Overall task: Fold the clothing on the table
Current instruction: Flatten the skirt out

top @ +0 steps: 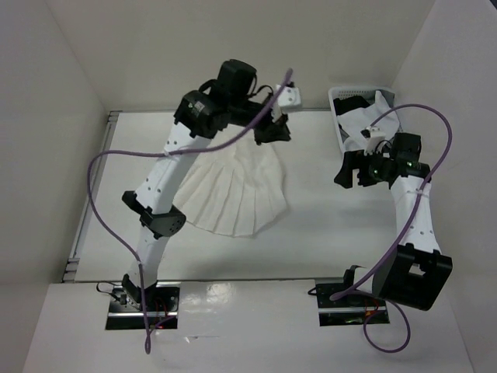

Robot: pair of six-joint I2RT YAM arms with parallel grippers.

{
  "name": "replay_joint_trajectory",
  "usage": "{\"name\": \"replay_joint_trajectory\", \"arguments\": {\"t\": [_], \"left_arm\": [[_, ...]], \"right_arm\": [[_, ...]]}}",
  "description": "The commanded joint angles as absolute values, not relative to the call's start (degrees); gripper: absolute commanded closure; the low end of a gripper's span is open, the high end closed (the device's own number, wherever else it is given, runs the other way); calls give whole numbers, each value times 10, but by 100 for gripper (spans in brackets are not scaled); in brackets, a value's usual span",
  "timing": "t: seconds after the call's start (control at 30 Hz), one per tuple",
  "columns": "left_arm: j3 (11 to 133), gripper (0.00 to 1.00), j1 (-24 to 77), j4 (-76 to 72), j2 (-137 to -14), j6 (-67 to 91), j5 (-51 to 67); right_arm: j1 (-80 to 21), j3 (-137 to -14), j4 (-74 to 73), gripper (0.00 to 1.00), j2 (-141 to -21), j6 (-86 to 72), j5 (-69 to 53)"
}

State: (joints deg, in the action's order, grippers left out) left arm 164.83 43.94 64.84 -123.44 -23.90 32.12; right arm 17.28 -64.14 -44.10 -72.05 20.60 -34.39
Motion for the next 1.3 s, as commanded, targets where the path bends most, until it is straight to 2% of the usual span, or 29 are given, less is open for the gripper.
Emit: {"name": "replay_joint_trajectory", "arguments": {"t": [0.0, 0.1, 0.13, 0.17, 0.2, 0.27, 0.3, 0.33, 0.43, 0.53, 0.63, 0.87, 1.27], "left_arm": [[1594, 75, 326, 697, -1219, -232, 436], [1565, 64, 263, 715, -1196, -244, 464], [1520, 57, 243, 715, -1187, -250, 483], [1483, 45, 206, 715, -1157, -250, 501], [1437, 41, 190, 686, -1135, -257, 521], [1238, 33, 144, 626, -1037, -248, 539], [1154, 22, 133, 521, -994, -229, 527], [1080, 16, 124, 489, -926, -207, 513], [955, 12, 92, 458, -912, -214, 490], [845, 8, 69, 358, -901, -207, 456], [817, 6, 63, 297, -937, -207, 435], [868, 7, 17, 251, -1083, -233, 428], [979, 7, 11, 237, -1206, -251, 432]], "right_arm": [[177, -628, -425, 4, -695, 204, -363], [177, -618, -425, 4, -685, 204, -368], [177, -618, -425, 4, -685, 204, -368], [177, -618, -431, 4, -685, 204, -368], [177, -618, -431, 4, -685, 204, -368], [177, -618, -436, 4, -685, 209, -368], [177, -618, -436, 4, -685, 209, -368], [177, -613, -436, 4, -679, 209, -368], [182, -613, -436, 4, -679, 209, -368], [188, -613, -441, 4, -693, 209, -363], [188, -613, -447, 4, -698, 209, -348], [211, -613, -453, 4, -692, 209, -340], [253, -613, -463, 4, -672, 220, -340]]}}
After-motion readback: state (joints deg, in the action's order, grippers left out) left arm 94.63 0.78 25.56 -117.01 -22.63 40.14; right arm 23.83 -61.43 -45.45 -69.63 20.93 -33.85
